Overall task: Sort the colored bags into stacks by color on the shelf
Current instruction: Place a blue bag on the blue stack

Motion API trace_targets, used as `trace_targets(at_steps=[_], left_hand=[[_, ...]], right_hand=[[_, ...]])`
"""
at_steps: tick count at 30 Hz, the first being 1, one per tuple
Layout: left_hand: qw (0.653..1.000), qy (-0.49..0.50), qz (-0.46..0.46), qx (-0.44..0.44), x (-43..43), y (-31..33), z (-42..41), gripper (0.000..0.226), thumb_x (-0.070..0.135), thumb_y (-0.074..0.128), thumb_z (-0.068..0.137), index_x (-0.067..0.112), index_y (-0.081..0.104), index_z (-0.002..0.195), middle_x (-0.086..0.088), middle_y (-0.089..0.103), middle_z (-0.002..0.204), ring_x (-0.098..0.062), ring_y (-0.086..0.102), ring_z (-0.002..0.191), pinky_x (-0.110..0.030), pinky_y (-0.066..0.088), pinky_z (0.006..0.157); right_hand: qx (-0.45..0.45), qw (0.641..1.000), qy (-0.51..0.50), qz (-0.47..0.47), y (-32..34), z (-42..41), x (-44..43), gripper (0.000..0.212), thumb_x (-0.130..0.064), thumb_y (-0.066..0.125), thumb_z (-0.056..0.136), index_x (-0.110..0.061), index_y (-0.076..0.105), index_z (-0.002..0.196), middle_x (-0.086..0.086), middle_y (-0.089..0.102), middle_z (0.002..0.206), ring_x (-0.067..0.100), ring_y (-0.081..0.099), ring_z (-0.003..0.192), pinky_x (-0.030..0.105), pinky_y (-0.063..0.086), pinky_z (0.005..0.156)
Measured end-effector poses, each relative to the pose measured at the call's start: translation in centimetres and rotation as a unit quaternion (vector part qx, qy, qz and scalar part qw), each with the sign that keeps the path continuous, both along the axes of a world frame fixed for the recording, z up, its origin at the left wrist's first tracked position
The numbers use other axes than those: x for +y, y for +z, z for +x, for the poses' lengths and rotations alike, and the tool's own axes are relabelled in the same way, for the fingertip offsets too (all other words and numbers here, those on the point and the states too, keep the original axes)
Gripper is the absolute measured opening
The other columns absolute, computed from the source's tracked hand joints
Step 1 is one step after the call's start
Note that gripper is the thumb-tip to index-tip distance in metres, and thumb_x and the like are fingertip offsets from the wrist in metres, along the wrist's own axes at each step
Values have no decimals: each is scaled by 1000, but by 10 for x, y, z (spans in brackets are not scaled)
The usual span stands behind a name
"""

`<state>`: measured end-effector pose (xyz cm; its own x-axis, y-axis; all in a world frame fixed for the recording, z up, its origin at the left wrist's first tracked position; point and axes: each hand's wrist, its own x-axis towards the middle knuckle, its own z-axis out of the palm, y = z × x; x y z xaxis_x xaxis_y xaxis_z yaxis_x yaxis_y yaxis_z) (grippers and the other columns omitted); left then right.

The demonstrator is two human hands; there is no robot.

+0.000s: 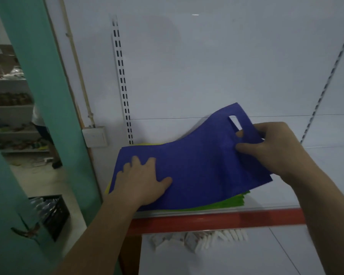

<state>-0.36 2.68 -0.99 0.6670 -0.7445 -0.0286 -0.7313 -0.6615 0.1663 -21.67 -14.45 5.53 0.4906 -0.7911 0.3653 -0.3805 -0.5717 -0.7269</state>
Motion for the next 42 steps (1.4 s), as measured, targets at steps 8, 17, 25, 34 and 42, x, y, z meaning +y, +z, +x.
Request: trace_targets(at_steps=[8,17,25,34,42], left_hand=[[993,6,-58,102,-12,9,19,96,63,72,75,32,21,150,-8,44,144,-28,50,123,-40,47,98],[885,-108,-434,126,0,24,-8,44,18,62,96,42,53,131,29,50,129,19,45,114,-26,42,102],[795,-224,-518,223,-51,39,-120,57,3,71,87,42,59,128,20,64,124,-1,61,114,-29,44,106],[805,-241,-479,255,-201,-1,-277,56,-3,63,88,41,58,123,32,60,118,5,61,104,-14,54,79],[779,-197,-511,305,-318,-22,-413,27,27,60,96,41,57,118,20,67,111,6,66,97,-20,59,74]], right_hand=[[-67,989,51,122,-32,-23,2,29,-7,71,88,-28,62,106,-6,74,92,7,71,69,29,55,61],[-143,985,14,95,-27,-53,-3,53,-13,80,81,-33,55,122,-10,76,93,9,73,77,28,60,62],[-270,954,-78,101,-31,-169,-27,23,-11,60,96,-27,59,113,3,77,92,29,73,79,48,58,75],[-231,948,-195,96,-63,-352,-117,28,-3,65,92,-28,72,102,-19,73,102,5,67,99,47,55,94],[-190,953,-227,69,-64,-498,-210,25,-12,63,94,-33,68,106,-24,61,107,10,62,99,36,59,76]])
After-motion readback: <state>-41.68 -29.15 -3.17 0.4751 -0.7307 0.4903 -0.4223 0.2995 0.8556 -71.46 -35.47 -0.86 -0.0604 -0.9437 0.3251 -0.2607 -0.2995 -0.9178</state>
